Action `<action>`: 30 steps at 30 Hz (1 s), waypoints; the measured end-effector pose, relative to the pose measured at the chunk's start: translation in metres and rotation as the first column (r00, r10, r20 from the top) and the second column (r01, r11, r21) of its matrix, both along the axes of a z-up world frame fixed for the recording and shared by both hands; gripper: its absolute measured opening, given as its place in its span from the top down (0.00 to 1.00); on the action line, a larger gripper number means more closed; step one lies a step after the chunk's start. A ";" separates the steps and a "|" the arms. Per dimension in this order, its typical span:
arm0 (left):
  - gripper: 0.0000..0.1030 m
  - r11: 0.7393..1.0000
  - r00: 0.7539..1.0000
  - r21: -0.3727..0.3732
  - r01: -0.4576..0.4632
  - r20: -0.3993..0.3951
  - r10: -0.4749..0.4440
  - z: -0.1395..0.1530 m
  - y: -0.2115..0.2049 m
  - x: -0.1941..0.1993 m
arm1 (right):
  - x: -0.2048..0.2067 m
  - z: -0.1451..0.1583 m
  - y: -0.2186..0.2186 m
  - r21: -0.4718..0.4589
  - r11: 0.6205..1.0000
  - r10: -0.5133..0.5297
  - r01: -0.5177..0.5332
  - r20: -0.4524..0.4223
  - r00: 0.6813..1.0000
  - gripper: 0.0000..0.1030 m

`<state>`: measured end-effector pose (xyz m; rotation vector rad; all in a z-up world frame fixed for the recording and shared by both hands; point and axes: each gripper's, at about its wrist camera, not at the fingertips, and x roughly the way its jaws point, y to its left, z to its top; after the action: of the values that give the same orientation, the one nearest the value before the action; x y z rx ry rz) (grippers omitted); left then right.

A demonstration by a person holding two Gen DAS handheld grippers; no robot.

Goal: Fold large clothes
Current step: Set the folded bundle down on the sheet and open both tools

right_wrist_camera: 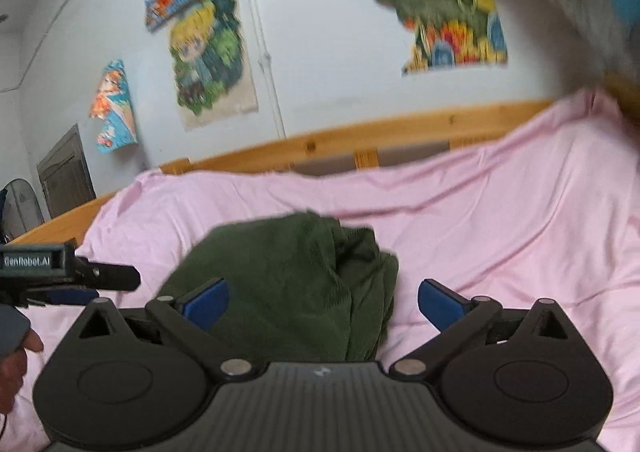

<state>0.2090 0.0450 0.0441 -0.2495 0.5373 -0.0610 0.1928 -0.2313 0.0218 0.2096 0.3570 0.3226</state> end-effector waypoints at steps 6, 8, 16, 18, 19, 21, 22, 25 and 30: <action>0.01 0.998 0.995 0.063 -0.009 0.101 0.003 0.035 -0.008 -0.059 | -0.059 0.040 -0.004 -0.029 0.999 -0.012 0.015 0.104 0.994 0.00; 0.01 0.996 0.992 0.089 -0.025 0.128 0.013 0.042 -0.009 -0.080 | -0.078 0.053 -0.003 -0.033 0.999 -0.017 0.022 0.130 0.991 0.00; 0.01 0.993 0.991 0.107 -0.050 0.133 0.036 0.044 -0.003 -0.151 | -0.154 0.077 0.001 -0.068 0.997 -0.016 0.029 0.192 0.981 0.00; 0.01 0.989 0.990 0.135 -0.068 0.131 0.050 0.039 -0.002 -0.167 | -0.169 0.074 0.004 -0.085 0.996 -0.017 0.034 0.192 0.981 0.00; 0.01 0.987 0.990 0.145 -0.075 0.132 0.056 0.035 -0.001 -0.174 | -0.176 0.072 0.006 -0.090 0.995 -0.016 0.033 0.189 0.982 0.00; 0.01 0.984 0.990 0.159 -0.078 0.130 0.057 0.026 0.000 -0.185 | -0.188 0.065 0.009 -0.100 0.995 -0.011 0.029 0.174 0.985 0.00; 0.01 0.981 0.990 0.173 -0.092 0.126 0.070 0.021 0.000 -0.190 | -0.191 0.062 0.010 -0.104 0.994 -0.009 0.027 0.164 0.986 0.00; 0.01 0.975 0.990 0.196 -0.107 0.107 0.087 0.011 0.001 -0.198 | -0.199 0.051 0.012 -0.115 0.993 -0.013 0.029 0.136 0.991 0.00; 0.01 0.975 0.992 0.196 -0.108 0.089 0.092 -0.002 0.003 -0.201 | -0.198 0.039 0.010 -0.109 0.993 -0.043 0.054 0.101 0.994 0.00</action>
<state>0.0081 0.0480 0.0424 -0.0761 0.4475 0.0808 -0.0055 -0.2215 0.0606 0.0917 0.2716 0.2632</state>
